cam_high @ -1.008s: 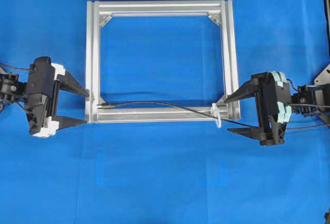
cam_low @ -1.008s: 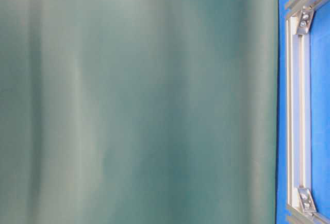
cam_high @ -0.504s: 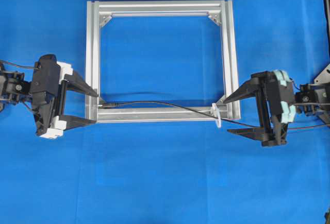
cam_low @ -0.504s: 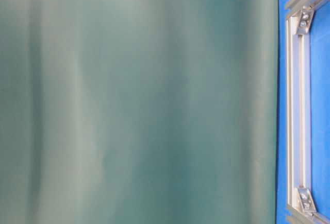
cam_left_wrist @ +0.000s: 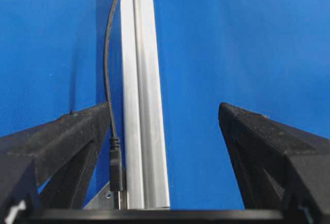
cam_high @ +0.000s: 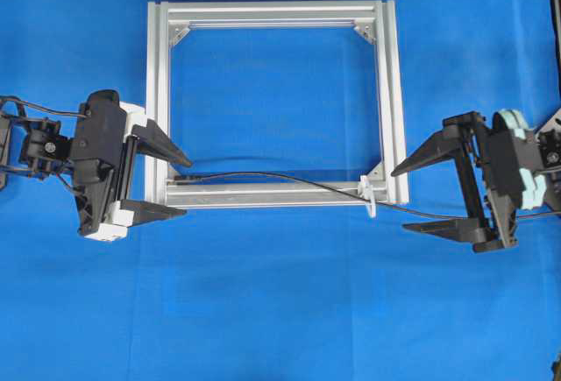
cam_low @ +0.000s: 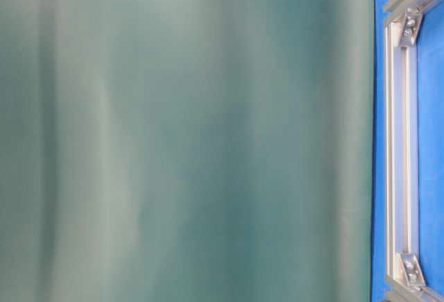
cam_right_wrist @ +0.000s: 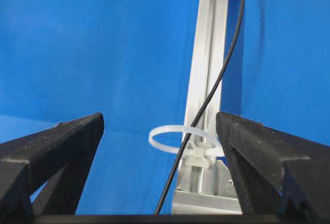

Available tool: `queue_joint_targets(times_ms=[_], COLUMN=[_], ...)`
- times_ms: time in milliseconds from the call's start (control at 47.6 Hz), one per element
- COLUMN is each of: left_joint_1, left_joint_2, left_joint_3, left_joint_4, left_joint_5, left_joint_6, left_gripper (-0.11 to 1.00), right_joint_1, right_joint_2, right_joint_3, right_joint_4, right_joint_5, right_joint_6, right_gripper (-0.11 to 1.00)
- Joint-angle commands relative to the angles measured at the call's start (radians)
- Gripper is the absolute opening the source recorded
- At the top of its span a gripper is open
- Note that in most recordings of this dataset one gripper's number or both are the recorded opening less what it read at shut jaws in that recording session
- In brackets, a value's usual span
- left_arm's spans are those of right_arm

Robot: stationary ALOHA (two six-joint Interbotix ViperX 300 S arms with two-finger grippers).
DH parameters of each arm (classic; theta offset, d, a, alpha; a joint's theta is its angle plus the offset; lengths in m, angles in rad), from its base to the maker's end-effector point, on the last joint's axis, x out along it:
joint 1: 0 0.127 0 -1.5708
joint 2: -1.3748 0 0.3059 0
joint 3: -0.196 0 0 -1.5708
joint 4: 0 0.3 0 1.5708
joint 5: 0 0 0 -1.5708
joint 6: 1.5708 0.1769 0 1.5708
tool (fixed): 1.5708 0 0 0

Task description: Insert the wire through the string loop located on the right side.

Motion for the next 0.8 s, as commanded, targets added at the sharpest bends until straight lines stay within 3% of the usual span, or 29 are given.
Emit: queue_joint_targets(times_ms=[0,777], left_joint_1=[0.003,0.003], left_joint_2=[-0.014,-0.015], left_joint_3=[-0.018,-0.014], left_joint_4=[0.003,0.003], left_joint_5=[0.002,0.003], left_joint_6=[0.002,0.0], left_gripper=[0.81,0.81], right_joint_1=[-0.005,-0.005], right_joint_2=[-0.012,-0.002], right_joint_3=[-0.017,-0.02], right_joint_4=[-0.002,-0.003], right_joint_5=[0.0,0.005], right_joint_6=[-0.002,-0.002], right_gripper=[0.94,0.93])
